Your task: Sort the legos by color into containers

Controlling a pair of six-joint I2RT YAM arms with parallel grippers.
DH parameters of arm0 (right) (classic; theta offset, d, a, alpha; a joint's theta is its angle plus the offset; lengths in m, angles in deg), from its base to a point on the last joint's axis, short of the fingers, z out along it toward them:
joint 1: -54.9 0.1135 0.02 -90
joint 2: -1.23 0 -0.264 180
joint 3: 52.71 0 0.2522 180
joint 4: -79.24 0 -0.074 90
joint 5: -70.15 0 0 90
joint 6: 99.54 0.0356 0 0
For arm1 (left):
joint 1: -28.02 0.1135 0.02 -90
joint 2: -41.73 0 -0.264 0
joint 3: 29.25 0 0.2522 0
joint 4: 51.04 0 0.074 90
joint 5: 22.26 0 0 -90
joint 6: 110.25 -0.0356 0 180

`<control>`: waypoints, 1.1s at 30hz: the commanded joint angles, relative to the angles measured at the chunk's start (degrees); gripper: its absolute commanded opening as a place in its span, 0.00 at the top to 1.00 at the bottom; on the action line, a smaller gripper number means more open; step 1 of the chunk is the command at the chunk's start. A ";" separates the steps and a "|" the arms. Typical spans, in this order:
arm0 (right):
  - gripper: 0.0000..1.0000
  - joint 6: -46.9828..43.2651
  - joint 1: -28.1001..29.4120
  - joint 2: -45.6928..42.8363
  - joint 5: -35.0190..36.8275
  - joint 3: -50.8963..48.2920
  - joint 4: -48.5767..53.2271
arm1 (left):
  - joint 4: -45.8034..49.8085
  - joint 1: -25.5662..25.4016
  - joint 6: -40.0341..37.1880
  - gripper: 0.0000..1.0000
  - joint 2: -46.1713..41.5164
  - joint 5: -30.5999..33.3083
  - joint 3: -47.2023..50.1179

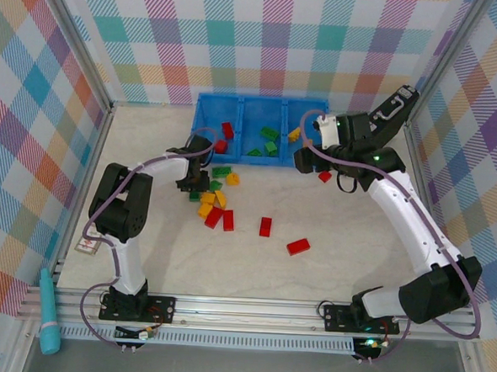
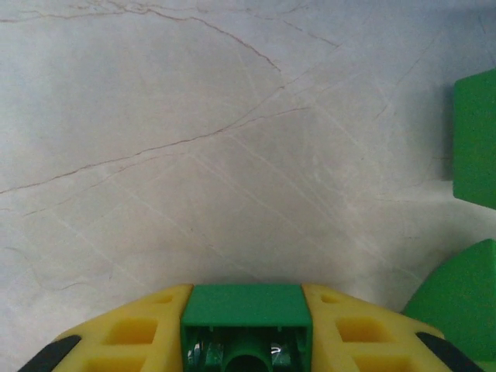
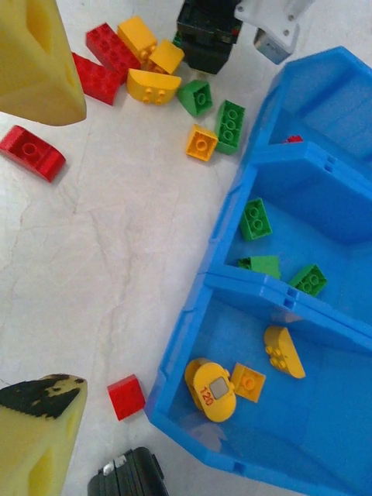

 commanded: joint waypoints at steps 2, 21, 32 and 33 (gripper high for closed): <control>0.13 2.60 0.53 -7.75 -3.06 -1.77 2.93 | 6.04 -3.86 -1.82 0.75 -7.38 5.76 -6.93; 0.01 9.78 0.64 -21.24 -7.76 -8.41 14.20 | 5.98 -18.81 -7.24 0.78 19.42 10.39 -55.57; 0.01 12.38 0.63 -24.40 -13.08 -14.75 15.18 | -1.44 -14.46 -3.36 0.78 32.25 9.19 -65.23; 0.01 12.56 0.59 -24.75 -13.08 -15.24 14.79 | -2.10 -14.04 -2.95 0.78 32.90 8.80 -65.19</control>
